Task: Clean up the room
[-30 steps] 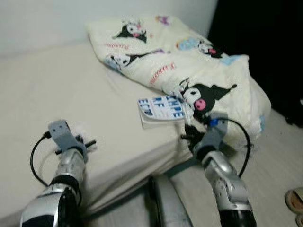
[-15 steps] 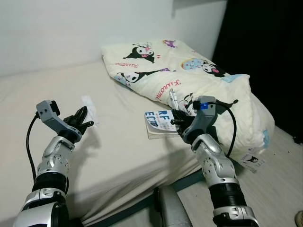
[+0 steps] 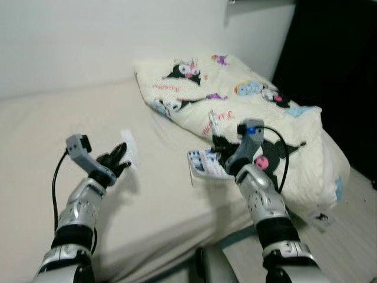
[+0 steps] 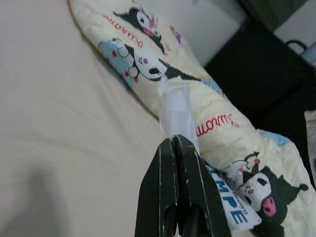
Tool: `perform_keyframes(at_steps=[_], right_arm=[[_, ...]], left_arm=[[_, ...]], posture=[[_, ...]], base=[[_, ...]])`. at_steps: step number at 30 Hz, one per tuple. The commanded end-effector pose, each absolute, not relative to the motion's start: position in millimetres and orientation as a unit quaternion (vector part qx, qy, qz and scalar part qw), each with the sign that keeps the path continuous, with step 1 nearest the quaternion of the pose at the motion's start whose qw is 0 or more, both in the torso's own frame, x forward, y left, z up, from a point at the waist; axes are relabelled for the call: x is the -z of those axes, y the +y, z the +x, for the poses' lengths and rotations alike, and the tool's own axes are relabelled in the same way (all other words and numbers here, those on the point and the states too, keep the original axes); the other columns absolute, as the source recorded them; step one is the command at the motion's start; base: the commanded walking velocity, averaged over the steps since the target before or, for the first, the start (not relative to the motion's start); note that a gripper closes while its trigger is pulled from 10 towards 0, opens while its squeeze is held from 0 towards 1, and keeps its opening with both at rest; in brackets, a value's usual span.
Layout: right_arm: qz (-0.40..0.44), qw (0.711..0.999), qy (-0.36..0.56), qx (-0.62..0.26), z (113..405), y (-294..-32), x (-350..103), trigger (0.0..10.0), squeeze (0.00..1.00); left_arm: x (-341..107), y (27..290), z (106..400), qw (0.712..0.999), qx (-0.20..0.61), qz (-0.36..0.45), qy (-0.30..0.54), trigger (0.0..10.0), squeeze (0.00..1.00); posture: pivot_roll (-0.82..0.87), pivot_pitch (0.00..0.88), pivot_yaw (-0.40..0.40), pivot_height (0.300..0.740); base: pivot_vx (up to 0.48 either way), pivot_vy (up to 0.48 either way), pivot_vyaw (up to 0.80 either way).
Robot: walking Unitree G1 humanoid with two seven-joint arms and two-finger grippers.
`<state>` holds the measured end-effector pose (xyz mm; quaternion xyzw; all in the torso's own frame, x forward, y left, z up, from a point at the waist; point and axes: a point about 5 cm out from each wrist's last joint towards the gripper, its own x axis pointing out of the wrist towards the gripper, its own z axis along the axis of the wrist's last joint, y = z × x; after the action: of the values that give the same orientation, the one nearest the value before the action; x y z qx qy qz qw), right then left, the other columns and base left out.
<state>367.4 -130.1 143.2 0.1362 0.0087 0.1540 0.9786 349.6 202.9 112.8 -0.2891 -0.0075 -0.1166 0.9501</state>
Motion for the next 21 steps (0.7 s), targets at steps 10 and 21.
perform_keyframes(at_steps=[10, 21], right_arm=[[0.14, 0.978, 0.038, -0.152, 361.6, -132.2, -116.3, 10.0, 0.0], [0.133, 0.978, 0.057, -0.151, 359.8, -135.3, -104.0, 10.0, 0.0]], left_arm=[[-80.6, 199.1, 337.8, 0.958, 0.085, -0.27, 0.047, 10.0, 0.0], [-55.4, 210.6, 326.3, 0.96, 0.034, -0.26, 0.1, 10.0, 0.0]], posture=[[-0.1, 0.0, -0.01, 0.665], [-0.1, 0.0, -0.016, 0.695]], base=[[0.0, 0.0, 0.0], [0.0, 0.0, 0.0]])
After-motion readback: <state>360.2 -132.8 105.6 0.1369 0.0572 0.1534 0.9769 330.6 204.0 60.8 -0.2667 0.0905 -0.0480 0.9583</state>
